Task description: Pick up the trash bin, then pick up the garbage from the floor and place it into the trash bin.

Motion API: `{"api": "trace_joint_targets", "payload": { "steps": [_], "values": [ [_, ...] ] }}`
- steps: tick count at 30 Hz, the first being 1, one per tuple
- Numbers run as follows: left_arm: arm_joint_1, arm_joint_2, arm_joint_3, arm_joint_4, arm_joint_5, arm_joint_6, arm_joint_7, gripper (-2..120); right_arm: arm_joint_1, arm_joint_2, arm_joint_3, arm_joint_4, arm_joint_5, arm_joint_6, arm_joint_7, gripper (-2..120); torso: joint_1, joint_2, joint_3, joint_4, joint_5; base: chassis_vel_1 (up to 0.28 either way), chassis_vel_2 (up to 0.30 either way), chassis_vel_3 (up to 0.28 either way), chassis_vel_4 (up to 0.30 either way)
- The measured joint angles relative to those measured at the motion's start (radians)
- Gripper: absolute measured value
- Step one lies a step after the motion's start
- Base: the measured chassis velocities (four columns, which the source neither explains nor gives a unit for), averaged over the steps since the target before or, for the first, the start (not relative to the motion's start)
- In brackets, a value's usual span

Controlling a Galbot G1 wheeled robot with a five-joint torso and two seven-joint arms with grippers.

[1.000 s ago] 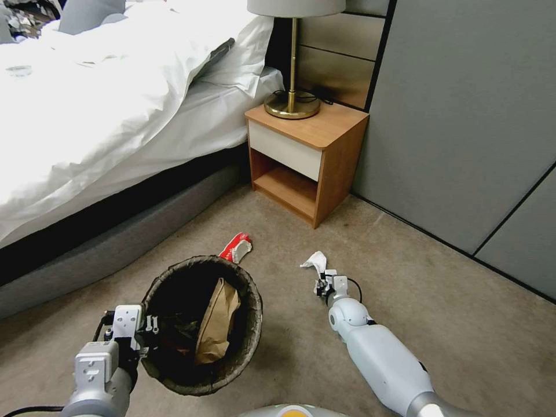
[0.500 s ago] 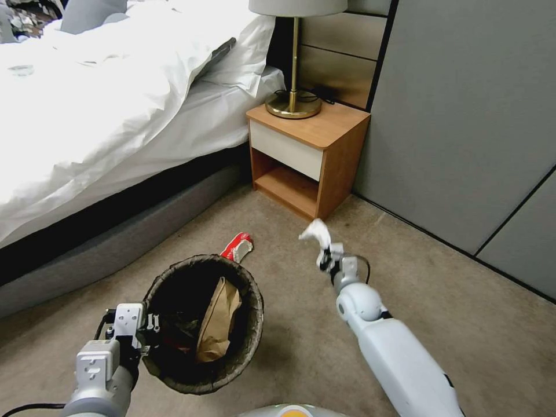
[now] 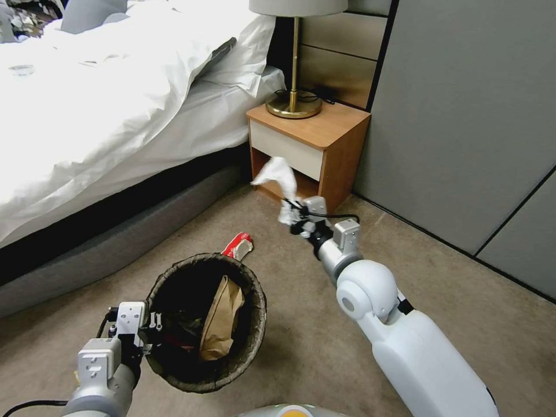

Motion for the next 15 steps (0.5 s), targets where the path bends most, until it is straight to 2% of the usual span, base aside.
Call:
{"api": "trace_joint_targets", "payload": {
  "steps": [1, 5, 10, 13, 15],
  "values": [
    [0.000, 0.000, 0.000, 0.000, 0.000, 0.000, 0.000, 1, 0.000, 0.000, 0.000, 0.000, 0.000, 0.000, 0.000, 0, 0.000, 0.000, 0.000, 0.0000, 0.0000, 0.000, 0.000, 0.000, 0.000],
    [-0.002, 0.001, 0.001, 0.000, -0.001, 0.004, 0.000, 1, 0.032, -0.001, -0.131, 0.071, 0.068, -0.035, 0.015, 0, 0.000, 0.000, 0.000, 0.0000, -0.0001, 0.000, 0.000, 0.000, 0.000],
    [-0.004, 0.001, 0.001, 0.000, -0.002, 0.005, -0.001, 1, 0.064, 0.002, -0.231, 0.087, 0.118, -0.062, 0.054, 0, 0.000, 0.000, 0.000, 0.0001, -0.0001, 0.000, 0.000, 0.000, 0.000],
    [-0.006, 0.003, 0.000, 0.000, -0.003, 0.006, -0.002, 1, 0.080, 0.001, -0.310, 0.087, 0.180, -0.105, 0.132, 0, 0.000, 0.000, 0.000, 0.0001, -0.0001, 0.000, 0.000, 0.000, 0.000],
    [-0.007, 0.003, 0.000, 0.000, -0.004, 0.006, -0.002, 1, 0.081, 0.000, -0.326, 0.087, 0.200, -0.119, 0.160, 0, 0.000, 0.000, 0.000, 0.0001, -0.0001, 0.000, 0.000, 0.000, 0.000]
  ]
}}
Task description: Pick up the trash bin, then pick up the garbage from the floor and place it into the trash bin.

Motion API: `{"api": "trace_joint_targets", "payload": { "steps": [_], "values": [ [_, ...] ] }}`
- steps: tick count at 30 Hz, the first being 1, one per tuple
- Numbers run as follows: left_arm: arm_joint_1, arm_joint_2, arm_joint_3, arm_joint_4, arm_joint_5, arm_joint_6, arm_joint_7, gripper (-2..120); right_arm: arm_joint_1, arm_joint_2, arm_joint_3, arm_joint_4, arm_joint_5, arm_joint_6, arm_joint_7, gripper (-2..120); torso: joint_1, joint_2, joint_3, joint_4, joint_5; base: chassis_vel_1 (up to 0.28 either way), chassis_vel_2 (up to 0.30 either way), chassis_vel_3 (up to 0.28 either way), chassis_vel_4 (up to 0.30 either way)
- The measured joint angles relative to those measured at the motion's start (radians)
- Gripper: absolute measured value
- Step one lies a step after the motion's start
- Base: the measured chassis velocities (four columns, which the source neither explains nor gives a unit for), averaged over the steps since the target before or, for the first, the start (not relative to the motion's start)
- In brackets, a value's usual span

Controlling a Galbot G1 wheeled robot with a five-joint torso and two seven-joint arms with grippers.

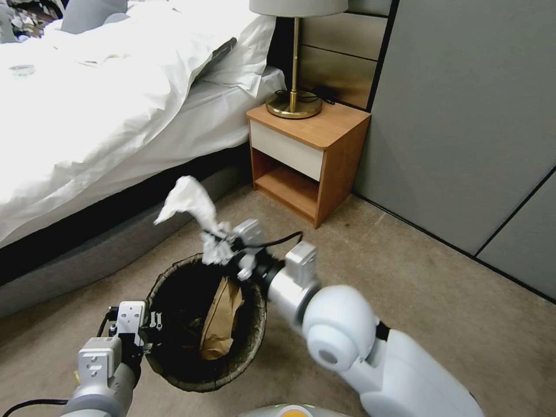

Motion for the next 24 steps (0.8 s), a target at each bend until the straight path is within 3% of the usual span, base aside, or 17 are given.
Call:
{"api": "trace_joint_targets", "payload": {
  "steps": [6, 14, 16, 24],
  "values": [
    [-0.001, 0.005, -0.002, 0.000, -0.005, 0.002, -0.001, 1, -0.020, -0.006, -0.069, -0.006, 0.106, -0.046, 0.134, 0, 0.000, 0.000, 0.000, -0.0001, 0.0001, 0.000, 0.000, 0.000, 0.000],
    [-0.001, 0.009, -0.003, 0.000, -0.009, 0.004, -0.001, 1, -0.054, -0.008, -0.104, -0.030, 0.110, -0.081, 0.194, 2, 0.000, 0.000, 0.000, -0.0001, 0.0001, 0.000, 0.000, 0.000, 0.000],
    [-0.003, 0.012, -0.003, 0.000, -0.012, 0.005, -0.001, 1, -0.063, -0.005, -0.106, -0.046, 0.097, -0.093, 0.210, 18, 0.000, 0.000, 0.000, -0.0001, 0.0001, 0.000, 0.000, 0.000, 0.000],
    [-0.009, 0.014, -0.004, 0.000, -0.018, 0.007, -0.002, 1, -0.072, 0.005, -0.129, -0.057, 0.119, -0.110, 0.229, 45, 0.000, 0.000, 0.000, -0.0001, 0.0001, 0.000, 0.000, 0.000, 0.000]
  ]
}}
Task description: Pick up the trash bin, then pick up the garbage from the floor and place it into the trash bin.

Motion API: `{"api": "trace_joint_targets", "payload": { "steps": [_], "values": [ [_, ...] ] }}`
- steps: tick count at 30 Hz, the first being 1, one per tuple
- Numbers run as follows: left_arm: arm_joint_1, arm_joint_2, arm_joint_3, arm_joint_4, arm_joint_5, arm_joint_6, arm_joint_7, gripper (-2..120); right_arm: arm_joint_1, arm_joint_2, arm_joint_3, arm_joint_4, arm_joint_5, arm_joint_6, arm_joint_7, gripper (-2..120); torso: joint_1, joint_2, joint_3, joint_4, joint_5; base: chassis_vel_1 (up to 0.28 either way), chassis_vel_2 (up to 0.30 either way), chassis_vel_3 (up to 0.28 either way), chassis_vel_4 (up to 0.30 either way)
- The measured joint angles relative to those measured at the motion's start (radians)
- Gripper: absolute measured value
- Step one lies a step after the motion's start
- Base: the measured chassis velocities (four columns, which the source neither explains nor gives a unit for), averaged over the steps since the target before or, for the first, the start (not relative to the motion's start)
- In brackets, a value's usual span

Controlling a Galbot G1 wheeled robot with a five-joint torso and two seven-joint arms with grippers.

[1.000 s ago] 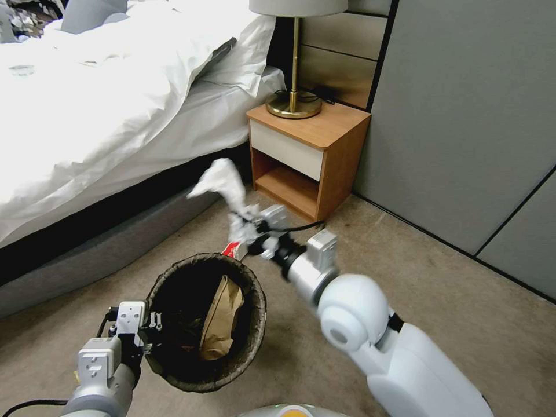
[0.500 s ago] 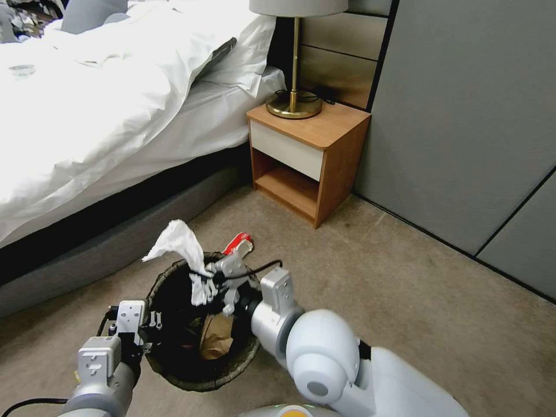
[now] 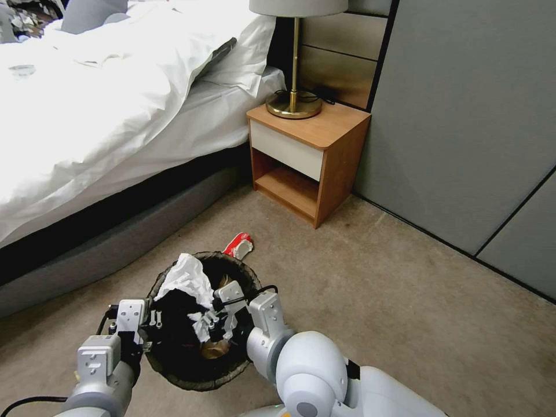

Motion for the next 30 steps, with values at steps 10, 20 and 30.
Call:
{"api": "trace_joint_targets", "payload": {
  "steps": [10, 20, 30],
  "values": [
    [0.000, 0.004, -0.003, 0.000, -0.006, 0.002, 0.000, 1, -0.006, 0.012, -0.006, -0.022, -0.003, 0.000, 0.014, 83, 0.000, 0.000, 0.000, 0.0000, 0.0000, 0.000, 0.000, 0.000, 0.000],
    [-0.001, 0.003, -0.001, 0.000, -0.005, 0.003, 0.000, 1, -0.012, 0.007, 0.007, -0.015, -0.015, 0.007, 0.012, 100, 0.000, 0.000, 0.000, 0.0000, 0.0000, 0.000, 0.000, 0.000, 0.000],
    [0.000, 0.000, -0.001, 0.000, -0.002, 0.003, 0.000, 1, -0.007, 0.000, 0.014, 0.023, -0.004, 0.010, 0.004, 100, 0.000, 0.000, 0.000, 0.0000, 0.0001, 0.000, 0.000, 0.000, 0.000]
  ]
}}
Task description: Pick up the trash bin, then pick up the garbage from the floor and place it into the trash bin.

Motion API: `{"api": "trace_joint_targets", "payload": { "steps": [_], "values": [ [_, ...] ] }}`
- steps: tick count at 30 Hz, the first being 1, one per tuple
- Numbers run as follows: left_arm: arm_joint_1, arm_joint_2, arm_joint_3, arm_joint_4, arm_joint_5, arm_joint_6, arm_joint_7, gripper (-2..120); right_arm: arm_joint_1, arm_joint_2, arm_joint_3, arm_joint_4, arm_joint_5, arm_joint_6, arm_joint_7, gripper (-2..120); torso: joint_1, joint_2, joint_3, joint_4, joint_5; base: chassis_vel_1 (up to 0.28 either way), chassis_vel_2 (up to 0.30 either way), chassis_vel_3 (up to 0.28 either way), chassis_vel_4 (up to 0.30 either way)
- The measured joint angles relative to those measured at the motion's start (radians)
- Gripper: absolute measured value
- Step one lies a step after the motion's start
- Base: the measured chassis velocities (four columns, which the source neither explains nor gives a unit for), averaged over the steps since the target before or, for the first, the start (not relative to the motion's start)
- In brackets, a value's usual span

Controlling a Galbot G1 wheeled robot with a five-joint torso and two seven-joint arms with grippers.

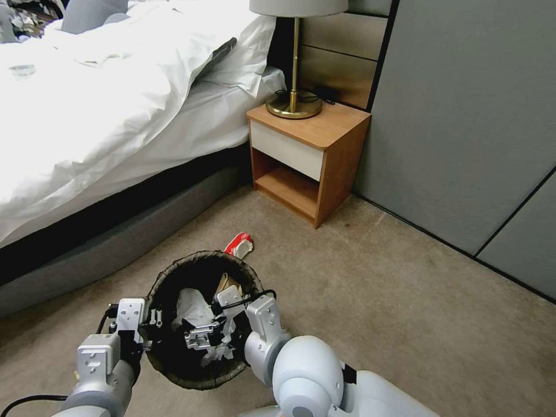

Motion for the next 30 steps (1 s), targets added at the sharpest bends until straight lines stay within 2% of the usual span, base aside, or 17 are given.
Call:
{"api": "trace_joint_targets", "payload": {
  "steps": [6, 14, 16, 17, 20, 21, 24, 30],
  "values": [
    [0.002, -0.005, 0.001, 0.000, 0.004, 0.000, 0.000, 1, 0.011, 0.000, 0.004, 0.020, 0.056, -0.004, 0.048, 100, 0.000, 0.000, 0.000, 0.0000, 0.0000, 0.000, 0.000, 0.000, 0.000],
    [0.004, -0.007, 0.002, 0.000, 0.008, 0.000, 0.001, 1, 0.013, -0.010, 0.047, 0.066, 0.061, 0.018, 0.028, 100, 0.000, 0.000, 0.000, 0.0000, 0.0000, 0.000, 0.000, 0.000, 0.000],
    [0.005, -0.007, 0.001, 0.000, 0.010, 0.000, 0.001, 1, 0.005, -0.037, 0.103, 0.106, 0.019, 0.062, -0.050, 100, 0.000, 0.000, 0.000, 0.0000, 0.0001, 0.000, 0.000, 0.000, 0.000],
    [0.005, -0.007, 0.001, 0.000, 0.010, 0.000, 0.001, 1, 0.005, -0.037, 0.103, 0.106, 0.019, 0.062, -0.050, 100, 0.000, 0.000, 0.000, 0.0000, 0.0001, 0.000, 0.000, 0.000, 0.000],
    [0.009, -0.007, 0.000, 0.000, 0.012, 0.000, 0.001, 1, -0.021, -0.118, 0.183, 0.154, -0.115, 0.158, -0.168, 100, 0.000, 0.000, 0.000, 0.0000, 0.0001, 0.000, 0.000, 0.000, 0.000],
    [0.009, -0.007, 0.000, 0.000, 0.012, 0.000, 0.001, 1, -0.021, -0.118, 0.183, 0.154, -0.115, 0.158, -0.168, 100, 0.000, 0.000, 0.000, 0.0000, 0.0001, 0.000, 0.000, 0.000, 0.000],
    [0.013, -0.007, 0.000, 0.000, 0.013, -0.001, 0.001, 1, -0.087, -0.193, 0.257, 0.189, -0.261, 0.253, -0.250, 100, 0.000, 0.000, 0.000, 0.0001, 0.0001, 0.000, 0.000, 0.000, 0.000],
    [0.017, -0.006, -0.002, 0.000, 0.013, -0.002, 0.002, 1, -0.222, -0.234, 0.357, 0.226, -0.381, 0.318, -0.298, 100, 0.000, 0.000, 0.000, -0.0001, 0.0002, 0.000, 0.000, 0.000, 0.000]
  ]
}}
